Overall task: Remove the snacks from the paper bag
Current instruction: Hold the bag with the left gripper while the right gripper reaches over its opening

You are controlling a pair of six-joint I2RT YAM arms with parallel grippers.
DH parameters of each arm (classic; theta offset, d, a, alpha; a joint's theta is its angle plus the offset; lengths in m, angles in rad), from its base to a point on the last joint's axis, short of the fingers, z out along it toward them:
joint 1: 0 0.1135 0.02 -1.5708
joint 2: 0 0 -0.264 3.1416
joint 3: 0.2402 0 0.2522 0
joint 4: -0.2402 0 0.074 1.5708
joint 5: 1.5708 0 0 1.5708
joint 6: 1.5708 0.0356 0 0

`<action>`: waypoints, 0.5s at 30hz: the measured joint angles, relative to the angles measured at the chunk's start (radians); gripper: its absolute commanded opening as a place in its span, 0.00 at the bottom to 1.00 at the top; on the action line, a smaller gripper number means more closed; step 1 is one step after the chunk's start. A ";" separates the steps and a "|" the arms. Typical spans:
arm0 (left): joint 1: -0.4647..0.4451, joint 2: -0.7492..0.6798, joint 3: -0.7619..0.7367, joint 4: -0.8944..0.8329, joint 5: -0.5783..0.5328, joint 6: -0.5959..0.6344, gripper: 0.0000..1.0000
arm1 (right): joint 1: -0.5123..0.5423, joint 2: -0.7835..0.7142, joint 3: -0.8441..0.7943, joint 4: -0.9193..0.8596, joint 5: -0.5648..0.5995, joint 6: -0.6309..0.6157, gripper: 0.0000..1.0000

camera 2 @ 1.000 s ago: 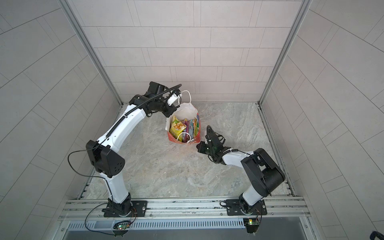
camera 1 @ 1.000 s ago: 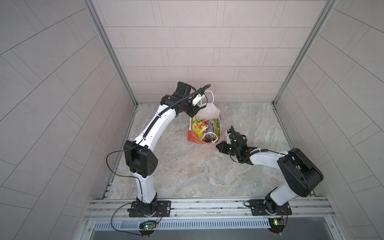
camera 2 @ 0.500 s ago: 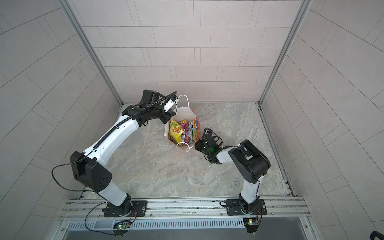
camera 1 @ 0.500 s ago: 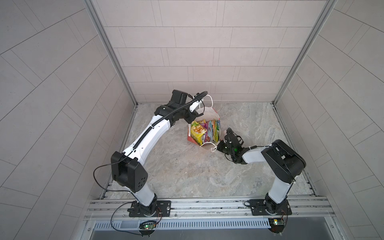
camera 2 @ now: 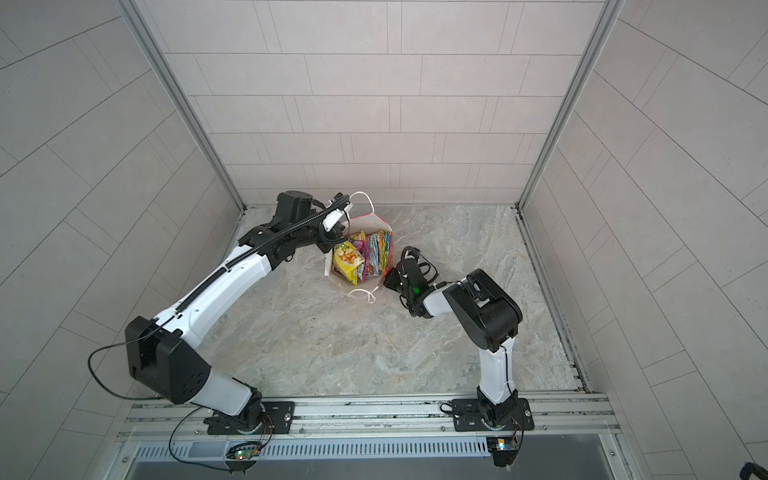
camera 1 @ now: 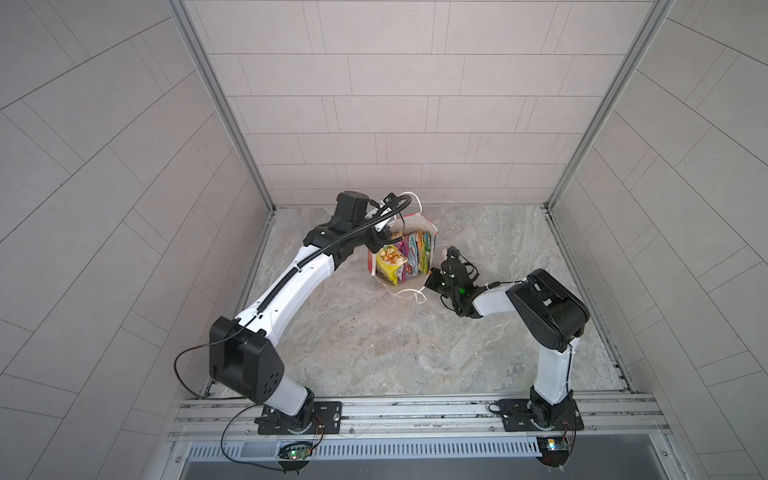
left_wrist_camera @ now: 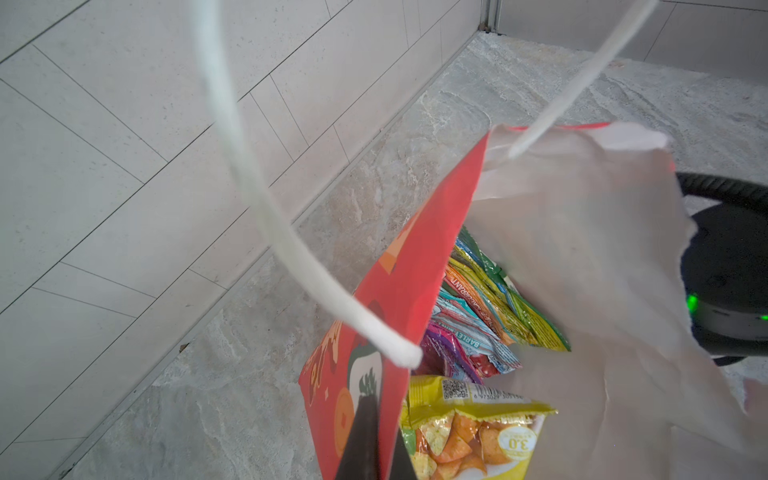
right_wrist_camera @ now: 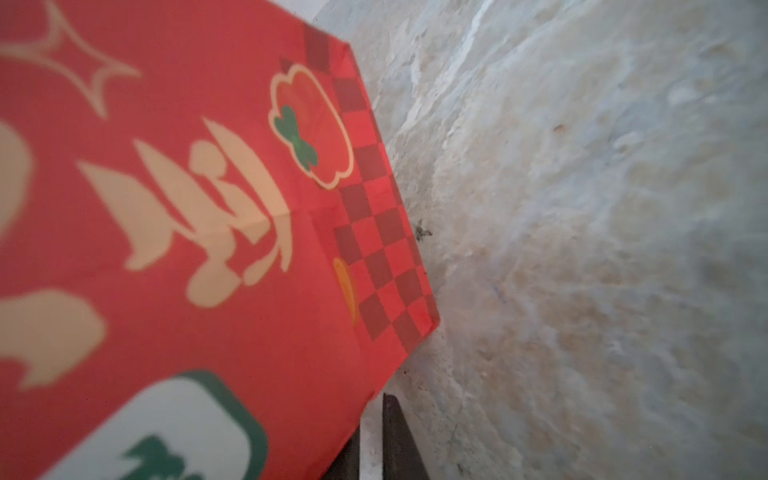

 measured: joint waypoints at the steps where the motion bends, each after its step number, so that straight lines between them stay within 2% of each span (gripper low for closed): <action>1: 0.000 -0.019 -0.032 0.019 -0.002 0.000 0.00 | -0.008 0.000 0.000 0.005 -0.003 -0.005 0.18; 7: 0.002 -0.071 -0.105 0.039 0.045 0.049 0.00 | -0.044 -0.043 -0.026 -0.029 -0.082 -0.065 0.29; 11: 0.002 -0.115 -0.176 0.058 0.084 0.103 0.00 | -0.046 -0.182 -0.101 -0.073 -0.148 -0.147 0.33; 15: 0.002 -0.160 -0.237 0.082 0.102 0.149 0.00 | -0.047 -0.348 -0.131 -0.225 -0.160 -0.249 0.35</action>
